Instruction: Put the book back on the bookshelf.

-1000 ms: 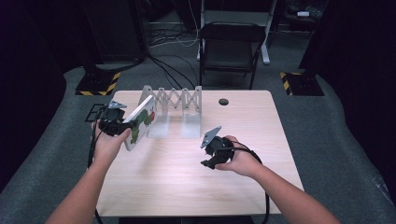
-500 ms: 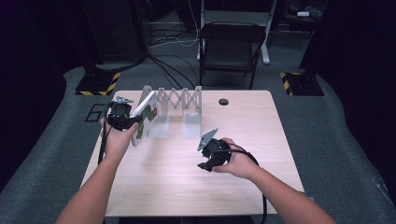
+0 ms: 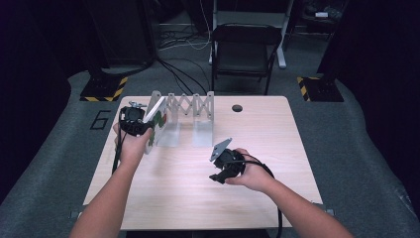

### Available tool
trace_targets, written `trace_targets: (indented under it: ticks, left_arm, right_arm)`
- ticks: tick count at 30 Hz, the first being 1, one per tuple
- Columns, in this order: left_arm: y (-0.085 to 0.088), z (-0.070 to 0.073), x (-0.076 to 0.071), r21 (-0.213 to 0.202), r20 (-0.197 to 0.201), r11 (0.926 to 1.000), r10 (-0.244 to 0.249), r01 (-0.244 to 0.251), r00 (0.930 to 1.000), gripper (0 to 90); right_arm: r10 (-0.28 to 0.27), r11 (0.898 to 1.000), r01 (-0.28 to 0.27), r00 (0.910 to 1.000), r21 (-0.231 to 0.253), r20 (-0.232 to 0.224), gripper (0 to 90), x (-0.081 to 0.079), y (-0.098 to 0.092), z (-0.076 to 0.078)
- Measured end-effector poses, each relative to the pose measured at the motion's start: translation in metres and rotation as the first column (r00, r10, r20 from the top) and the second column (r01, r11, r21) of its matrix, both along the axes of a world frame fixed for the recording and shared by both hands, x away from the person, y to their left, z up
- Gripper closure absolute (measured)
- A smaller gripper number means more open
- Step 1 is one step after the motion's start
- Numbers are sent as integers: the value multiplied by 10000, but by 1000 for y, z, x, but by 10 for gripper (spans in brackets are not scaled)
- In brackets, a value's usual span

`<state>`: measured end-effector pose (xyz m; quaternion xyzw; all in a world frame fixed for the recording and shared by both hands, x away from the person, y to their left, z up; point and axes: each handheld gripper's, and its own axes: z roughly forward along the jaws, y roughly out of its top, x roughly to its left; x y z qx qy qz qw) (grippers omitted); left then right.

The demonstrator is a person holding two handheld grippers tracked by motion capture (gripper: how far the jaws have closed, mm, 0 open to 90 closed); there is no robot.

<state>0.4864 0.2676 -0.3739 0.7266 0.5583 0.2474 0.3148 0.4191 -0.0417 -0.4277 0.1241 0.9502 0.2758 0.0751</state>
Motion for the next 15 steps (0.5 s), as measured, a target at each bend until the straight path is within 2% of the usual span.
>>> trace_targets:
  ticks: [7, 15]
  left_arm:
    - [-5, -4, 7, -218, 9, 9994, 272, -272, 9996, 758]
    - [-12, -7, 12, -118, 86, 9985, 539, -538, 9985, 758]
  right_arm:
    - [-50, 10000, 50, 10000, 22, -18, 448, 0, -3, -2]
    - [-55, 10000, 55, 10000, -5, -42, 448, -1, -4, -4]
